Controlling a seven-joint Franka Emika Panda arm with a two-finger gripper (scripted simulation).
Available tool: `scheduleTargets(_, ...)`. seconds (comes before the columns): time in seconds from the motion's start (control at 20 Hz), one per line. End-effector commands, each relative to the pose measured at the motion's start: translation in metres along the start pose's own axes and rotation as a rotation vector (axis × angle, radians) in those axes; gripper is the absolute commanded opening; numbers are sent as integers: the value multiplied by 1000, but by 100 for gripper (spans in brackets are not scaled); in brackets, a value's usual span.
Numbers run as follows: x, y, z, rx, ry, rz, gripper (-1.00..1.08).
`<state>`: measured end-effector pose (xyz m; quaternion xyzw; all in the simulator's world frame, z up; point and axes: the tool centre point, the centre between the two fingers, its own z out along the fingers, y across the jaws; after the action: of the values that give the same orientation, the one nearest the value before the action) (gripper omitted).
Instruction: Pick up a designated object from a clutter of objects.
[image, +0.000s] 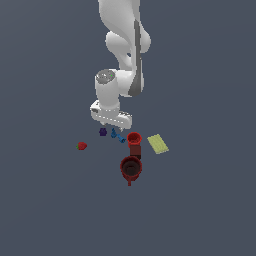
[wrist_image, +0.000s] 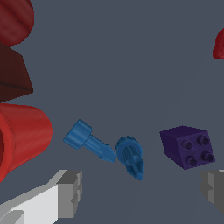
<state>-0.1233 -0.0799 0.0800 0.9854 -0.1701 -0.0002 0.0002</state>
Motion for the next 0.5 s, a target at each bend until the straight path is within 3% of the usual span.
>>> scheduleTargets(0.0,0,0,9,0,0,1,100)
scheduleTargets(0.45,-1,0,37,0,0,1,100)
